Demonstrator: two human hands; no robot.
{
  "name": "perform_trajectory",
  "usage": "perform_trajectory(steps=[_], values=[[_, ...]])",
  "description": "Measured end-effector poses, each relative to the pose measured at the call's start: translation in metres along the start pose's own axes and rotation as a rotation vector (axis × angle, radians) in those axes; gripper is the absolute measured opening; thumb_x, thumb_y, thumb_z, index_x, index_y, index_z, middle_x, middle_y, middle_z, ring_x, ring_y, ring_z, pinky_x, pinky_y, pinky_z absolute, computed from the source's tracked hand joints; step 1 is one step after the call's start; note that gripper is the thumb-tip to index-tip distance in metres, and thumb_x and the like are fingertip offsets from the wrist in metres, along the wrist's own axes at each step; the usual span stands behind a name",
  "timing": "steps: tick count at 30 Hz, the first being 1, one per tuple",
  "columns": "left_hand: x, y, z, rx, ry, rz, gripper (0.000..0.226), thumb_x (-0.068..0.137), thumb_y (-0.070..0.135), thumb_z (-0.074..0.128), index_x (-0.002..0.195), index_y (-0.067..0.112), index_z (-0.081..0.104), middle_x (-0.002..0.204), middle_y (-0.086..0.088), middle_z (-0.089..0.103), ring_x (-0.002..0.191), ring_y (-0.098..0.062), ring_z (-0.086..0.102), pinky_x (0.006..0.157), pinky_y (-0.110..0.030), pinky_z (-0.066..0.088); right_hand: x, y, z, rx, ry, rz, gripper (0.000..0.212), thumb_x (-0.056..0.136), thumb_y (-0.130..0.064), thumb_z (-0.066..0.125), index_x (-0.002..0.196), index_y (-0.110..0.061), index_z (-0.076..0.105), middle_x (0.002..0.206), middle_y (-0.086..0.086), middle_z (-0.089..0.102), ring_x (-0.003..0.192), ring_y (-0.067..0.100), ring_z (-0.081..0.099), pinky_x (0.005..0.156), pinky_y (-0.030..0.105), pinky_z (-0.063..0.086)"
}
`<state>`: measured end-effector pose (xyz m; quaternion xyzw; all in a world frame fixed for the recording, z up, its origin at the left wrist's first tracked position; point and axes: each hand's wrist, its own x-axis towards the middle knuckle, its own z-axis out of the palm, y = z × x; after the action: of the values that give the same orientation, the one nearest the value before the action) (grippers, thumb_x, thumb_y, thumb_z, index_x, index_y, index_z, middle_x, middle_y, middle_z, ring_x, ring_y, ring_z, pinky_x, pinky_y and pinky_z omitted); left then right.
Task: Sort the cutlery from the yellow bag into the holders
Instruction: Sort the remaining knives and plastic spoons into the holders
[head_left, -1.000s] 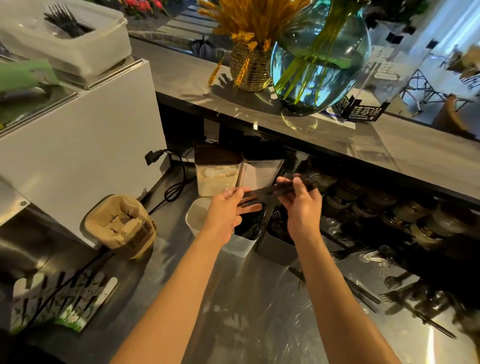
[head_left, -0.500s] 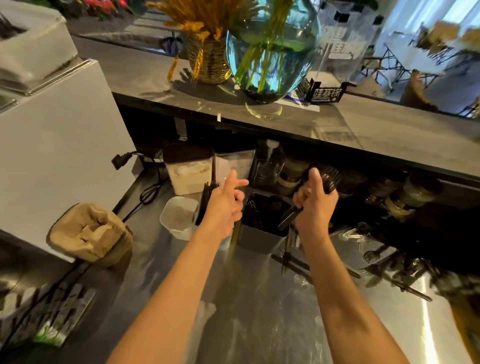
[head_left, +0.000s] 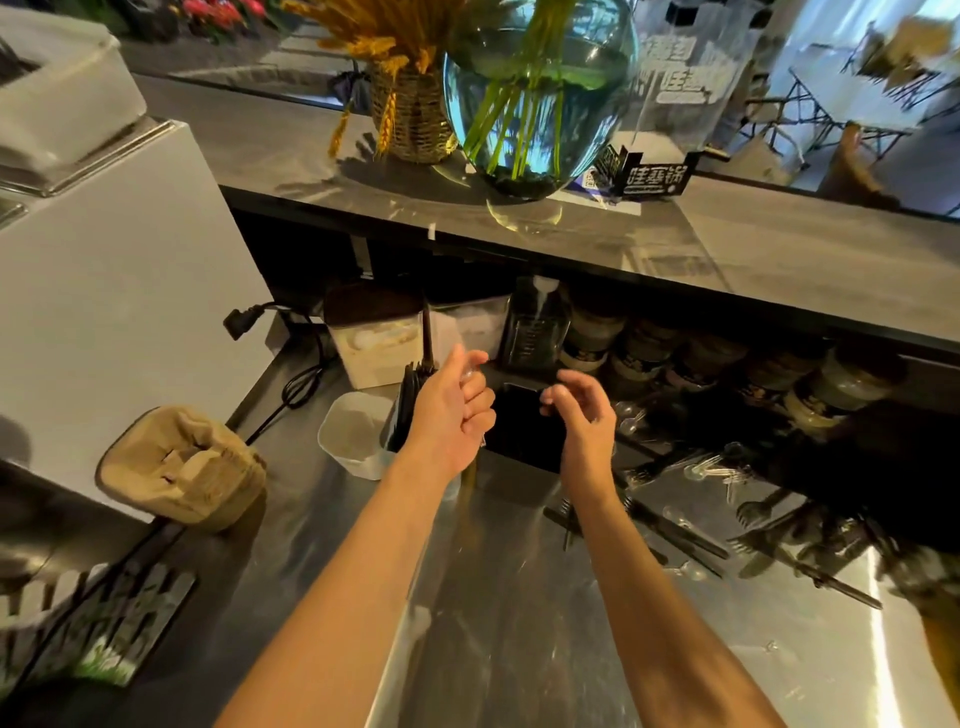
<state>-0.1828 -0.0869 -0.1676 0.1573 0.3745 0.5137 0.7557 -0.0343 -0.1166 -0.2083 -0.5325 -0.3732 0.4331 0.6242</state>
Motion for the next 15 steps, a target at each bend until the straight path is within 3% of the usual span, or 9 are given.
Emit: perform_trajectory(steps=[2,4,7,10,12,15], values=[[0.0,0.002,-0.003,-0.022,-0.033,-0.004,0.04,0.104,0.049,0.039,0.092,0.016,0.058,0.052,0.008,0.027,0.039,-0.004,0.02,0.034,-0.018,0.014,0.002,-0.005,0.001,-0.011,0.006,-0.041,0.022,0.092,-0.02,0.066,0.11,-0.008,0.068,0.096,0.014,0.068,0.09,0.017,0.065,0.082,0.024,0.054],[0.0,0.008,-0.008,-0.032,-0.049,0.0,0.046,0.104,0.052,0.034,0.082,0.018,0.056,0.049,0.008,0.027,0.037,-0.004,0.02,0.033,-0.018,0.015,0.001,-0.008,0.003,-0.063,-0.026,-0.051,0.016,0.098,-0.015,0.062,0.106,-0.006,0.073,0.092,0.008,0.072,0.09,0.011,0.067,0.081,0.021,0.053],[0.001,0.024,-0.023,-0.016,-0.034,0.084,0.045,0.106,0.043,0.031,0.074,0.019,0.051,0.051,0.007,0.028,0.038,-0.006,0.02,0.033,-0.02,0.015,0.0,-0.009,0.011,-0.251,-0.109,-0.062,0.017,0.101,-0.019,0.058,0.106,-0.017,0.075,0.096,-0.007,0.074,0.097,0.003,0.067,0.085,0.019,0.052],[-0.001,0.045,-0.042,0.006,0.024,0.172,0.039,0.104,0.035,0.032,0.073,0.018,0.049,0.052,0.007,0.03,0.041,-0.007,0.021,0.038,-0.021,0.016,-0.003,-0.015,0.029,-0.358,-0.154,-0.184,0.02,0.101,-0.022,0.056,0.114,-0.021,0.073,0.111,-0.007,0.071,0.111,0.007,0.063,0.094,0.025,0.051],[-0.001,0.058,-0.055,0.0,0.068,0.218,0.034,0.101,0.028,0.035,0.074,0.018,0.052,0.053,0.006,0.03,0.045,-0.008,0.02,0.04,-0.022,0.017,-0.007,-0.023,0.049,-0.322,-0.178,-0.235,0.021,0.101,-0.02,0.056,0.114,-0.017,0.073,0.112,-0.004,0.07,0.112,0.011,0.062,0.094,0.025,0.05],[-0.002,0.074,-0.074,0.044,0.161,0.294,0.03,0.09,0.017,0.035,0.064,0.019,0.05,0.054,0.004,0.029,0.049,-0.011,0.018,0.041,-0.023,0.017,-0.017,-0.036,0.082,-0.137,-0.25,-0.14,0.02,0.102,-0.013,0.054,0.108,-0.017,0.073,0.103,-0.008,0.073,0.106,0.006,0.065,0.091,0.02,0.05]])
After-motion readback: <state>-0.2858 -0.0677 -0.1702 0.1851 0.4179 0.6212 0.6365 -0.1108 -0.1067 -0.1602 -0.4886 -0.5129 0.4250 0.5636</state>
